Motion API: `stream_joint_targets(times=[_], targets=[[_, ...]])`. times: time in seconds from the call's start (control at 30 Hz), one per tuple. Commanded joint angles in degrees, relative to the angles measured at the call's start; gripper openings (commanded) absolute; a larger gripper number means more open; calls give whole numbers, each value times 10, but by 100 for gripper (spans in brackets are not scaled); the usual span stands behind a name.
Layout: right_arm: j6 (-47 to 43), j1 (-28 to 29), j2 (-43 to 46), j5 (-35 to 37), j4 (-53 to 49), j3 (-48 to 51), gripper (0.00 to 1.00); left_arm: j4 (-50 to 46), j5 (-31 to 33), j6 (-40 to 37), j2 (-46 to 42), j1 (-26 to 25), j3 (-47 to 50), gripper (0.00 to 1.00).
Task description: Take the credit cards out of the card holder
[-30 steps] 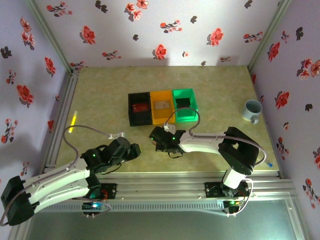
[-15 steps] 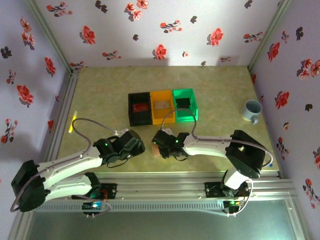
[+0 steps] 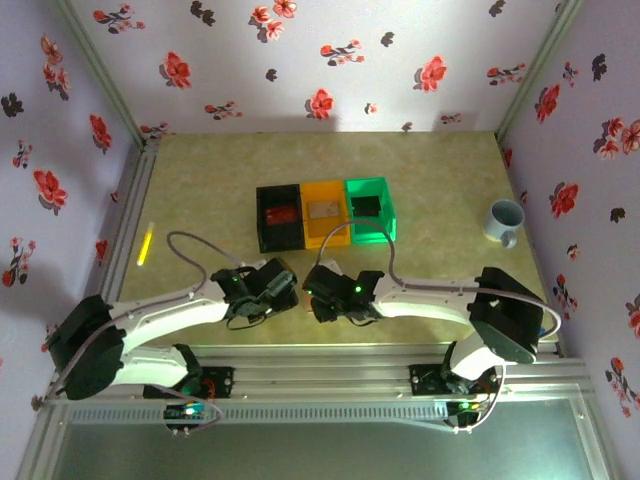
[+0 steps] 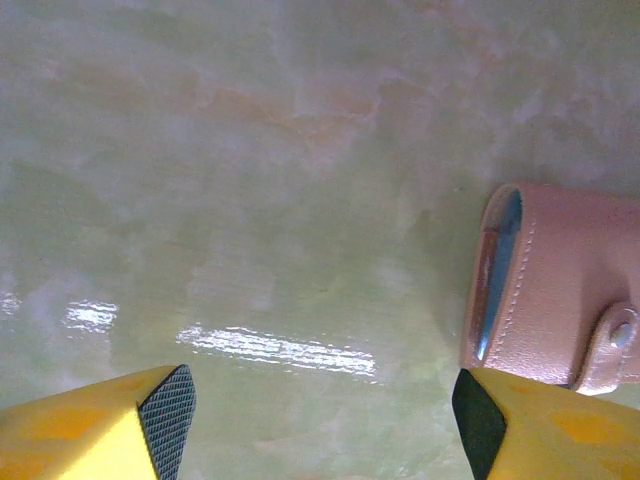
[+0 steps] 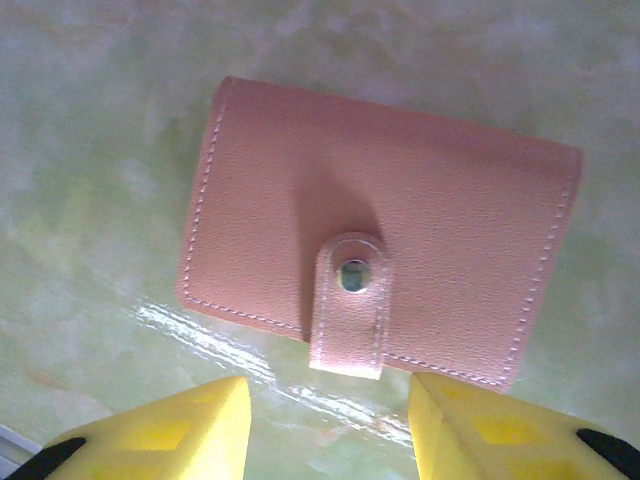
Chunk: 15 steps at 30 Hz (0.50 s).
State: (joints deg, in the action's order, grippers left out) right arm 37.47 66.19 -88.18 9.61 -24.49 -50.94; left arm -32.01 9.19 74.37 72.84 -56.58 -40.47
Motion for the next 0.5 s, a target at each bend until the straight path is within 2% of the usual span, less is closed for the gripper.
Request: stream_joint_targets(times=[0.0,0.47], targets=[[3,3,-18,6,17,-1,45,2,-10,14,18,4,-19,73],[8,-3,-37,54,64,20,41,79,-42,9,65,9,-20,76]])
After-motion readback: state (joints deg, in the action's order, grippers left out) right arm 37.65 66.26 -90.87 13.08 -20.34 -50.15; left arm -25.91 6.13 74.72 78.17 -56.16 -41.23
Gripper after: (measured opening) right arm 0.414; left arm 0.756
